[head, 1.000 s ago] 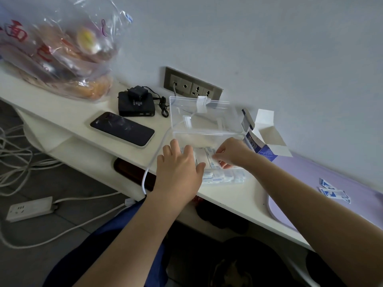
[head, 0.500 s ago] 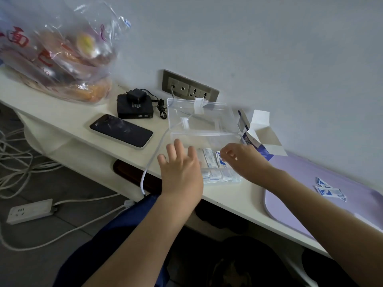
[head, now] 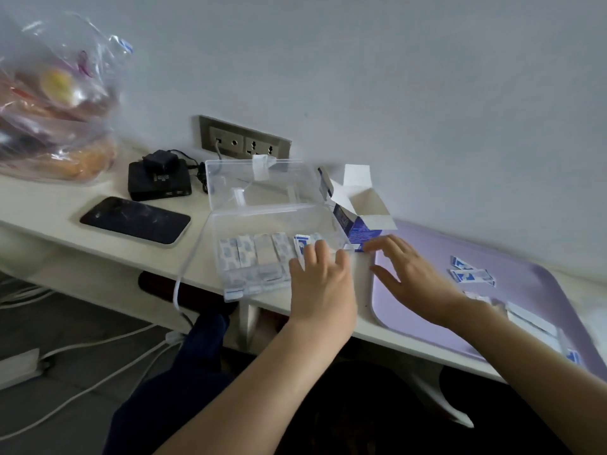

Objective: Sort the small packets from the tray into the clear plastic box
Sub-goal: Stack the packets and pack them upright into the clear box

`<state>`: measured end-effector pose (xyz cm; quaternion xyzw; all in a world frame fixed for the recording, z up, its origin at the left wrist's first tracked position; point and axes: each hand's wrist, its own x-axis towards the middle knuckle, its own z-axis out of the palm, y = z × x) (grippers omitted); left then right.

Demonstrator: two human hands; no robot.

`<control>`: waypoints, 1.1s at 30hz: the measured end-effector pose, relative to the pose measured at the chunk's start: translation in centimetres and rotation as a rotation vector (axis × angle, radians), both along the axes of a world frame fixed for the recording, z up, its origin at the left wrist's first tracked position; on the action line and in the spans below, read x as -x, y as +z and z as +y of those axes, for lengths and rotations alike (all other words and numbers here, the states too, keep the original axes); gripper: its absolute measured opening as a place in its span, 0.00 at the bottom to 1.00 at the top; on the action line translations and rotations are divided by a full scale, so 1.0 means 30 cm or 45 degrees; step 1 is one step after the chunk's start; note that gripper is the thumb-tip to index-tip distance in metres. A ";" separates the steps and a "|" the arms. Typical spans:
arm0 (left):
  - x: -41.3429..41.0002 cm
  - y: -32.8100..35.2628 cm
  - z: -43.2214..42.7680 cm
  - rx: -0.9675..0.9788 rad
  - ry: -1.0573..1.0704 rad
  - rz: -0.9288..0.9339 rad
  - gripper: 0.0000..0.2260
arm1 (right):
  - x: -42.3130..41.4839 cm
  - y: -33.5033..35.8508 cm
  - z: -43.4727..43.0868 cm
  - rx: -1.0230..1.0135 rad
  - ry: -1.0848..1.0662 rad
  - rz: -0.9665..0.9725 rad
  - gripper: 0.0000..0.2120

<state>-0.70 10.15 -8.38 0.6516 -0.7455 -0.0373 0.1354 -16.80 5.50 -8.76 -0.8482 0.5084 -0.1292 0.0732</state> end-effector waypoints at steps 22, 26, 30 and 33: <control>0.477 -0.183 -0.046 -0.325 -0.663 -0.254 0.10 | 0.747 -0.177 0.114 -0.587 -0.777 0.278 0.39; 0.529 -0.187 -0.044 -0.277 -0.684 -0.254 0.11 | 0.788 -0.151 0.148 -0.652 -0.693 0.140 0.42; 0.572 -0.192 -0.050 -0.279 -0.649 -0.228 0.13 | 0.808 -0.132 0.161 -0.520 -0.684 0.054 0.37; 0.600 -0.192 -0.052 -0.261 -0.628 -0.224 0.13 | 0.807 -0.143 0.156 -0.411 -0.666 0.097 0.30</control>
